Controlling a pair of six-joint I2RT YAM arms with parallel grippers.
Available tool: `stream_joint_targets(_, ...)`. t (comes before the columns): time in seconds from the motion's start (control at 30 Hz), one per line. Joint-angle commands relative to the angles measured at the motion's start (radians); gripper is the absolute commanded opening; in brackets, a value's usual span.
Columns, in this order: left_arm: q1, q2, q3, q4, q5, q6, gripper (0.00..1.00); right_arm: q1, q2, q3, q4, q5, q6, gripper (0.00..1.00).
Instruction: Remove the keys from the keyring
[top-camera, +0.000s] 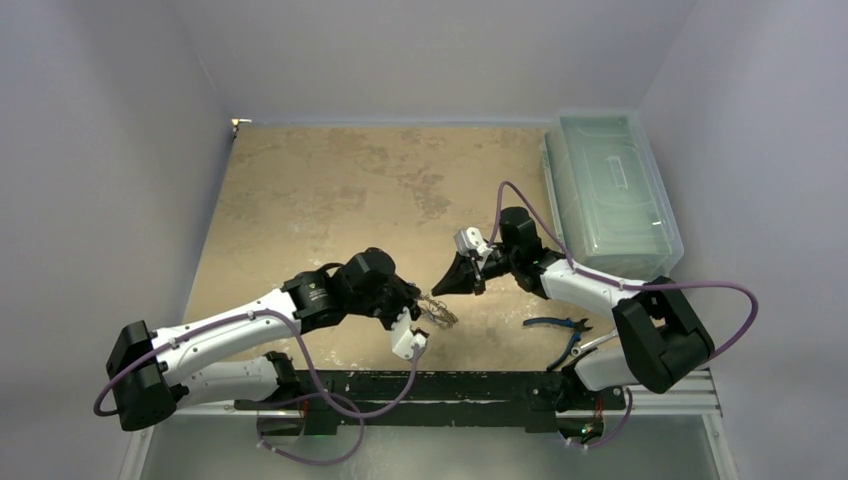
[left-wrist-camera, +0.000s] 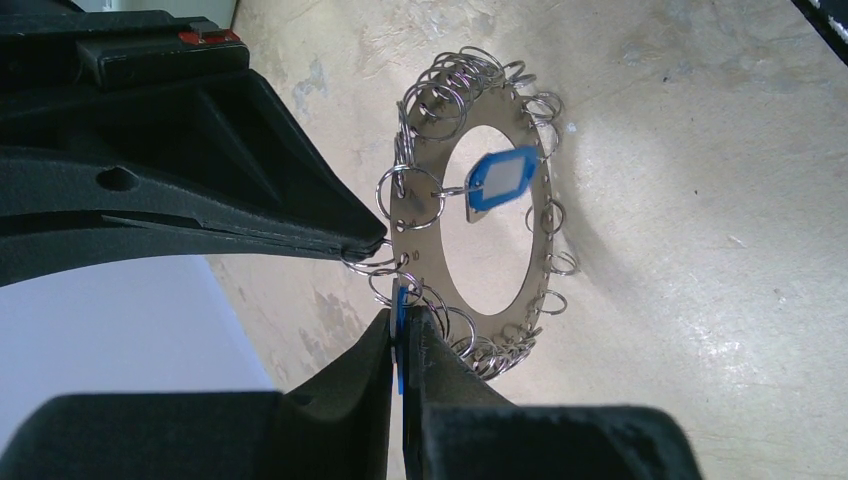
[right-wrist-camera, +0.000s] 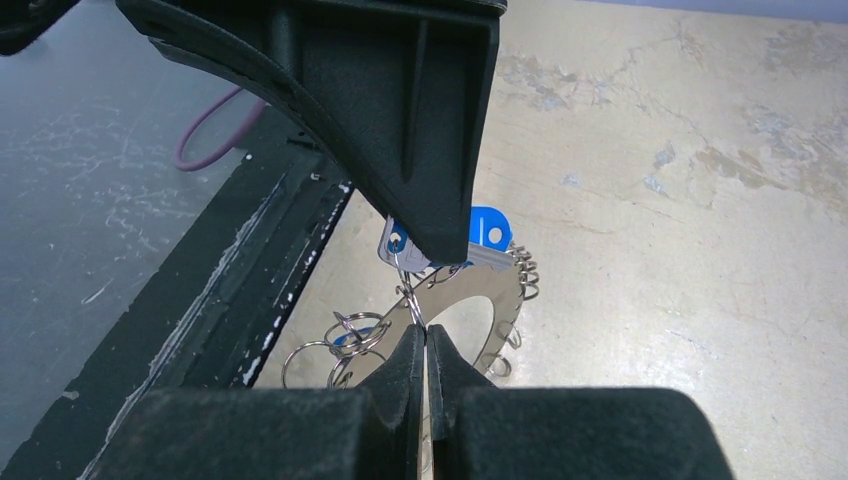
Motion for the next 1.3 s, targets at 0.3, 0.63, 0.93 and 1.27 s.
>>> stream_joint_targets(0.3,-0.005,-0.015,0.010,0.003,-0.008,0.035,0.00,-0.003,-0.012,0.065,-0.157,-0.017,-0.164,0.00)
stream_joint_targets(0.63,-0.004,0.015,0.060,0.028,0.008,-0.022,0.00,0.003,-0.017,0.080,-0.255,0.001,-0.268,0.00)
stream_joint_targets(0.93,-0.004,0.034,0.079,0.057,0.013,-0.081,0.00,0.005,-0.019,0.089,-0.284,0.001,-0.308,0.00)
stream_joint_targets(1.27,-0.004,0.079,0.148,0.032,0.009,-0.284,0.00,0.005,-0.012,0.145,-0.338,0.028,-0.379,0.01)
